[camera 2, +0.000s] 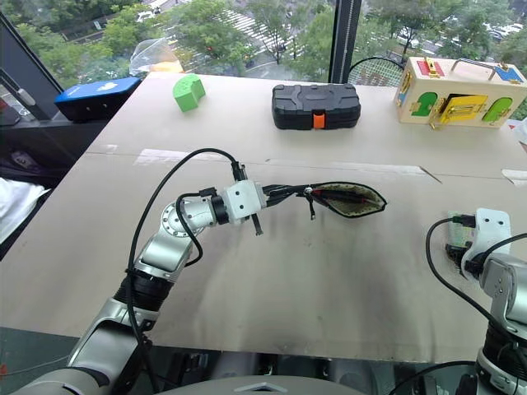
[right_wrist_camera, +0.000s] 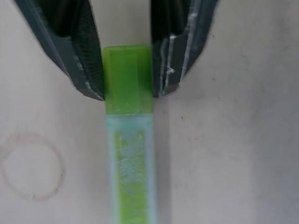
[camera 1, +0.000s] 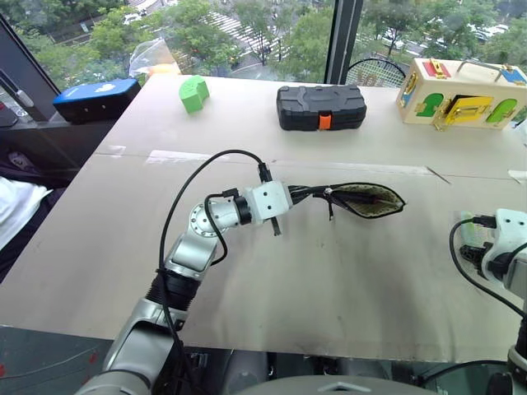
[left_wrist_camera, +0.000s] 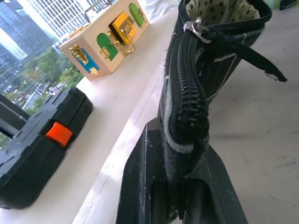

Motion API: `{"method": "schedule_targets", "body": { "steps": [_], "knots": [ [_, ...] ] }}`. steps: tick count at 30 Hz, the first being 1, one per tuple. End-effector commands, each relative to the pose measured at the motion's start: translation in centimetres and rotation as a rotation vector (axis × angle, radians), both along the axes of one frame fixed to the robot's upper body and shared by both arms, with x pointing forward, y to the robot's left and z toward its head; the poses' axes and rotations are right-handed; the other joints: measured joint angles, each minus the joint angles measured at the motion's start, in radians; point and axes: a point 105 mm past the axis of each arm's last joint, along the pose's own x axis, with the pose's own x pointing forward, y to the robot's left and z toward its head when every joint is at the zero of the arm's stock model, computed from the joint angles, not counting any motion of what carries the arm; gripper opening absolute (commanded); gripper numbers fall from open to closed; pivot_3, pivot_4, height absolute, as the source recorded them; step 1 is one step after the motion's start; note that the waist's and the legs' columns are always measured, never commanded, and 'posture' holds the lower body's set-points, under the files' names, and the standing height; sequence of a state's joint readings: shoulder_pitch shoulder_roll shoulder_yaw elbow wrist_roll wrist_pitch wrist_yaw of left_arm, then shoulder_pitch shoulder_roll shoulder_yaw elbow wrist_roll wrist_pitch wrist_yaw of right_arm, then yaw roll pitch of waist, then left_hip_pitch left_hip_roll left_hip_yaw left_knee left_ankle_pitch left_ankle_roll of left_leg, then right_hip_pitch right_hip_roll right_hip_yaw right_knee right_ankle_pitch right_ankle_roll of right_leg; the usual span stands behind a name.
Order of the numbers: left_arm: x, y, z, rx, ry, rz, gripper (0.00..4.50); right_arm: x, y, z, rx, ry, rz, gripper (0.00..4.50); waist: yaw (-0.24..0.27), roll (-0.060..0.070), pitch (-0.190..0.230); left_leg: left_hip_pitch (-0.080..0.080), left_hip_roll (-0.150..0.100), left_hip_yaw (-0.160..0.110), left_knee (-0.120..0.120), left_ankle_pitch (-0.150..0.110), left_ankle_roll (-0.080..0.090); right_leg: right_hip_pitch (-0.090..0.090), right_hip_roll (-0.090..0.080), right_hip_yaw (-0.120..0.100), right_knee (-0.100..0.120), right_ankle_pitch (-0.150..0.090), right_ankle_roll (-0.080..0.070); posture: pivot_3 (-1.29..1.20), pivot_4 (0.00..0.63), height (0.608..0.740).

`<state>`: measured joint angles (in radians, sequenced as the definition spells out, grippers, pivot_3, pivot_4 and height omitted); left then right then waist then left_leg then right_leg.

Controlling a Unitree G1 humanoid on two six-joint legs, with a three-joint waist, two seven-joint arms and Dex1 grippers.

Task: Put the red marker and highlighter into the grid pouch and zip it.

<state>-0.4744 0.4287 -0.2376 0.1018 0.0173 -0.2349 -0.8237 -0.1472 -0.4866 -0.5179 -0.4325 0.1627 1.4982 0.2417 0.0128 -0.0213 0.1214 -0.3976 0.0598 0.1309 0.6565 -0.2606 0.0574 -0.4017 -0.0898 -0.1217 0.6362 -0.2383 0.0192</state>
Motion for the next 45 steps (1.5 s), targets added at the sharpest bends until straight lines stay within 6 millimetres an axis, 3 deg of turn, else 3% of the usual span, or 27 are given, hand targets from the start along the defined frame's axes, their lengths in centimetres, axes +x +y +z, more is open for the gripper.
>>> {"method": "schedule_targets", "body": {
  "steps": [1, 4, 8, 11, 14, 19, 30, 36, 38, 39, 40, 43, 44, 45],
  "knots": [
    [0.0, 0.2, 1.2, -0.026, -0.047, -0.005, 0.00, -0.7, -1.1, 1.8, -0.080, -0.050, 0.051, 0.69, 0.003, 0.001, 0.000, -0.001, -0.001, 0.000, 0.001, -0.001, 0.001, 0.000, -0.001, 0.000, 0.000, 0.000, 0.000, 0.00, 0.150, 0.740],
    [0.1, 0.5, 1.1, -0.025, -0.045, 0.004, 0.00, -1.2, 3.1, 6.0, -0.150, -0.164, 0.440, 0.69, 0.005, 0.007, 0.003, -0.002, -0.003, -0.002, 0.001, -0.002, 0.004, 0.000, -0.004, 0.000, 0.000, -0.001, 0.001, 0.00, 0.150, 0.740],
    [0.2, 0.7, 1.1, -0.020, -0.045, 0.006, 0.00, -4.8, 10.1, 9.2, -0.096, -0.140, 0.988, 0.69, -0.008, 0.004, 0.004, 0.000, -0.002, -0.004, -0.001, -0.003, 0.005, 0.000, 0.000, 0.003, -0.001, -0.002, 0.003, 0.00, 0.150, 0.740],
    [0.2, 0.3, 1.0, -0.018, -0.048, -0.008, 0.00, -6.1, 12.7, 10.1, 0.009, -0.097, 1.164, 0.69, -0.009, -0.003, 0.004, 0.001, -0.002, -0.014, -0.002, -0.003, 0.005, 0.003, 0.003, 0.002, -0.002, -0.002, 0.003, 0.00, 0.150, 0.740],
    [0.0, -0.1, 1.1, -0.015, -0.066, -0.035, 0.00, -4.7, 14.6, 10.4, 0.035, -0.092, 1.227, 0.69, -0.005, -0.002, 0.005, 0.000, -0.003, -0.016, -0.001, -0.003, 0.004, 0.004, 0.001, 0.000, -0.004, -0.001, 0.002, 0.00, 0.150, 0.740],
    [-0.5, -0.4, 1.0, -0.001, -0.092, -0.071, 0.00, -3.1, 15.0, 10.3, 0.048, -0.034, 1.198, 0.69, 0.007, -0.002, 0.007, -0.003, -0.004, -0.017, 0.001, -0.003, 0.005, 0.004, -0.002, -0.001, -0.006, -0.001, 0.000, 0.00, 0.150, 0.740],
    [-1.9, -0.8, 0.6, 0.043, -0.155, -0.123, 0.00, -1.0, 13.8, 10.5, 0.003, 0.067, 1.143, 0.69, 0.001, 0.000, 0.007, -0.004, -0.005, -0.017, 0.002, -0.004, 0.006, 0.005, -0.004, -0.002, -0.009, 0.000, 0.001, 0.00, 0.150, 0.740],
    [-2.2, -1.7, 0.5, 0.048, -0.166, -0.153, 0.00, 1.4, 15.8, 9.8, -0.035, 0.084, 1.196, 0.69, -0.002, 0.001, 0.007, -0.002, -0.005, -0.016, 0.002, -0.004, 0.006, 0.006, -0.007, -0.002, -0.008, 0.000, 0.001, 0.00, 0.150, 0.740],
    [-2.4, -2.1, 0.3, 0.055, -0.171, -0.172, 0.00, 2.3, 16.5, 10.0, -0.041, 0.069, 1.221, 1.73, -0.002, 0.001, 0.008, -0.003, -0.005, -0.016, 0.002, -0.004, 0.006, 0.006, -0.007, -0.002, -0.008, 0.000, 0.001, 0.00, 0.150, 0.740],
    [-2.5, -2.2, 0.3, 0.055, -0.172, -0.176, 0.00, 2.7, 16.8, 10.2, -0.044, 0.060, 1.225, 1.93, -0.002, 0.001, 0.008, -0.003, -0.005, -0.016, 0.002, -0.004, 0.005, 0.005, -0.006, -0.002, -0.008, 0.000, 0.001, 0.00, 0.150, 0.740],
    [-2.5, -2.2, 0.3, 0.053, -0.171, -0.176, 0.00, 2.9, 16.8, 10.4, -0.044, 0.053, 1.222, 2.53, -0.001, 0.001, 0.008, -0.003, -0.005, -0.016, 0.002, -0.003, 0.003, 0.005, -0.006, -0.002, -0.008, 0.000, 0.001, 0.00, 0.150, 0.740],
    [-2.1, -2.0, 0.3, 0.027, -0.141, -0.140, 0.00, 2.7, 16.8, 11.9, -0.046, 0.021, 1.238, 3.79, 0.003, 0.001, 0.008, -0.003, -0.005, -0.015, 0.002, -0.001, 0.002, 0.005, -0.003, -0.003, -0.008, 0.000, 0.001, 0.00, 0.150, 0.740],
    [-1.8, -1.8, 0.4, 0.006, -0.115, -0.117, 0.00, 2.2, 16.7, 12.5, -0.029, 0.013, 1.248, 4.17, 0.004, 0.001, 0.008, -0.004, -0.005, -0.015, 0.002, -0.001, 0.002, 0.006, -0.004, -0.004, -0.008, 0.001, 0.002, 0.00, 0.150, 0.740],
    [-1.6, -1.7, 0.4, -0.014, -0.091, -0.097, 0.00, 1.6, 16.5, 12.9, -0.021, 0.010, 1.258, 4.17, 0.003, 0.001, 0.008, -0.004, -0.005, -0.015, 0.002, -0.001, 0.002, 0.005, -0.004, -0.004, -0.009, 0.001, 0.003, 0.00, 0.150, 0.740]
  ]
}}
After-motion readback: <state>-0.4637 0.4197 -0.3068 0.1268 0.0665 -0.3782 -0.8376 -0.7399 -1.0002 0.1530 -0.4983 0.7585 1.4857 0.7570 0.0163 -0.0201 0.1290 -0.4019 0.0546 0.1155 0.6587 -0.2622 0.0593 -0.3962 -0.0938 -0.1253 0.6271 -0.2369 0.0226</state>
